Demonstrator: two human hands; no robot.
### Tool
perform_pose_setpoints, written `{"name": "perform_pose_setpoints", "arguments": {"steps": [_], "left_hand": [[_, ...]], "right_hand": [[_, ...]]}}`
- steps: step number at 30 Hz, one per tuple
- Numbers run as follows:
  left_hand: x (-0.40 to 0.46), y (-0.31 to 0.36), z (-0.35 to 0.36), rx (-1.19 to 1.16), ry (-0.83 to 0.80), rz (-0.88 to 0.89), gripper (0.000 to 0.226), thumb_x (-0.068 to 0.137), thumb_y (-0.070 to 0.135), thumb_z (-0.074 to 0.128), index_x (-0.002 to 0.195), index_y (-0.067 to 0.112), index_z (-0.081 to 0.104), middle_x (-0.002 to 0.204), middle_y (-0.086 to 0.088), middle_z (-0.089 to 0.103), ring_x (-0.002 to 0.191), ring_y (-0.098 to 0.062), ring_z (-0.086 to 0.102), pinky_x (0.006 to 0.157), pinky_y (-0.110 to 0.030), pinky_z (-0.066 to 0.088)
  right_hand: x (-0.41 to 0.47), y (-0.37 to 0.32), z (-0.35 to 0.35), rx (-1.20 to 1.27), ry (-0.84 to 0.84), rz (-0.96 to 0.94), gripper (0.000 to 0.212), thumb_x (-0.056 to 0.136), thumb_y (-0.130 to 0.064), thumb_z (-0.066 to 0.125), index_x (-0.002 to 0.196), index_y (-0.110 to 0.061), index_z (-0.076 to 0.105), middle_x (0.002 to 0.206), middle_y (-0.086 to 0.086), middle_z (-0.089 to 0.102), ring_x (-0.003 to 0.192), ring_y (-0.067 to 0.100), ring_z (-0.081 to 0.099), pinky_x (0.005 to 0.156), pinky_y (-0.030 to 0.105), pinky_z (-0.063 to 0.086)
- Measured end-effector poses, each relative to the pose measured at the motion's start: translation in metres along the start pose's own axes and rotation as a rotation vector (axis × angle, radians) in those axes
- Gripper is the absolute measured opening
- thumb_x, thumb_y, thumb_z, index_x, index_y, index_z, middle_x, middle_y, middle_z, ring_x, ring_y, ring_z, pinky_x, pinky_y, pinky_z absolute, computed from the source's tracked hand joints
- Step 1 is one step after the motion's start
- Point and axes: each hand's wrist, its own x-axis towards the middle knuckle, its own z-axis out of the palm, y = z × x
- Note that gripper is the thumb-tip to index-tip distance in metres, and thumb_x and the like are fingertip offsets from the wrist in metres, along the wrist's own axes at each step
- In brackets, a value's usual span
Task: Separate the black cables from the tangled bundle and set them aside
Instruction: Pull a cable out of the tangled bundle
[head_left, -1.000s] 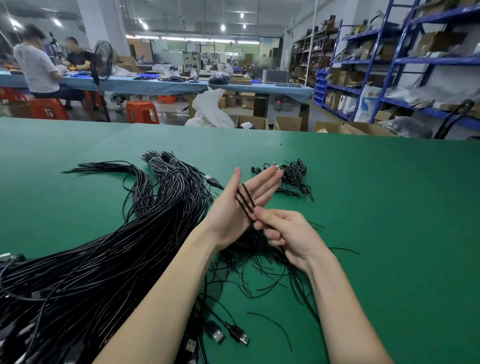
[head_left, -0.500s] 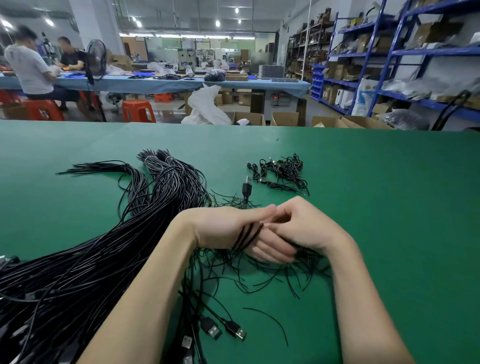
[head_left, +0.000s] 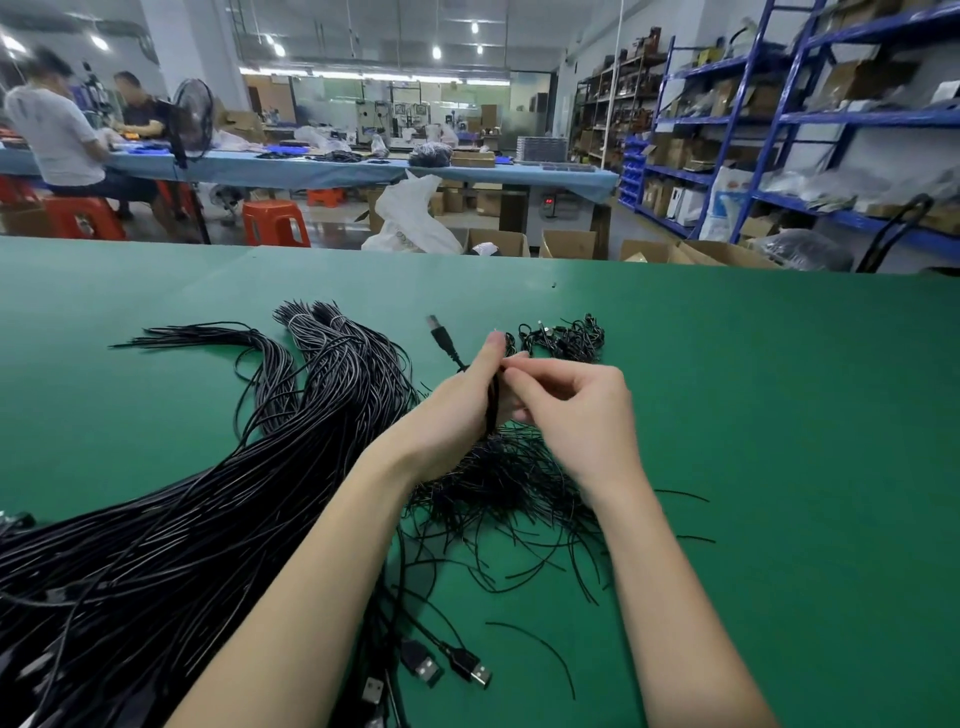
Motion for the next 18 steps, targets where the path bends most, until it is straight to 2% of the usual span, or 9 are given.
{"name": "perform_pose_setpoints", "arguments": {"steps": [3,7,10,12,14,18], "left_hand": [[-0.002,0.004,0.003,-0.25,0.018,0.03,0.062,0.107,0.047,0.023,0.149,0.005,0.039,0.151,-0.013,0.049,0.135,-0.017,0.052,0.116,-0.033,0.037],[-0.007,0.005,0.006,-0.31,-0.014,0.058,0.05,0.11,0.031,0.026,0.149,0.004,0.039,0.151,-0.013,0.049,0.134,-0.018,0.052,0.107,-0.028,0.044],[-0.007,0.002,0.009,-0.334,-0.019,0.06,0.045,0.11,0.025,0.027,0.146,0.003,0.045,0.147,-0.015,0.054,0.136,-0.02,0.052,0.109,-0.03,0.043],[-0.007,0.002,0.01,-0.362,-0.04,0.051,0.044,0.11,0.024,0.027,0.143,0.003,0.047,0.145,-0.014,0.055,0.134,-0.019,0.054,0.109,-0.03,0.044],[-0.007,0.002,0.009,-0.394,-0.053,0.063,0.044,0.111,0.024,0.026,0.143,0.003,0.047,0.144,-0.014,0.056,0.133,-0.019,0.055,0.11,-0.029,0.044],[-0.006,0.002,0.006,-0.333,-0.083,0.099,0.045,0.111,0.026,0.027,0.144,0.004,0.047,0.141,-0.01,0.059,0.132,-0.017,0.056,0.11,-0.027,0.044]], "right_hand": [[-0.005,0.007,0.008,0.314,-0.058,0.221,0.026,0.086,-0.003,0.079,0.073,-0.025,0.083,0.078,0.004,0.079,0.071,0.012,0.073,0.067,0.018,0.058],[-0.004,0.018,0.002,0.214,-0.062,0.266,0.011,0.08,-0.012,0.086,0.08,-0.024,0.085,0.08,0.002,0.079,0.073,0.011,0.07,0.078,0.027,0.059],[-0.003,0.02,-0.004,0.15,-0.076,0.283,0.008,0.076,-0.02,0.089,0.082,-0.023,0.085,0.075,0.001,0.078,0.065,0.008,0.067,0.069,0.024,0.055],[-0.003,0.021,-0.011,0.236,-0.142,0.349,0.006,0.078,-0.014,0.088,0.08,-0.018,0.084,0.076,0.009,0.077,0.066,0.015,0.07,0.066,0.023,0.059],[-0.003,0.023,-0.018,0.291,-0.214,0.415,0.008,0.078,-0.008,0.086,0.079,-0.016,0.084,0.081,0.013,0.078,0.072,0.018,0.074,0.071,0.023,0.062],[-0.003,0.026,-0.024,0.301,-0.236,0.462,0.006,0.077,-0.009,0.086,0.077,-0.015,0.084,0.081,0.012,0.078,0.073,0.017,0.075,0.068,0.023,0.06]]}}
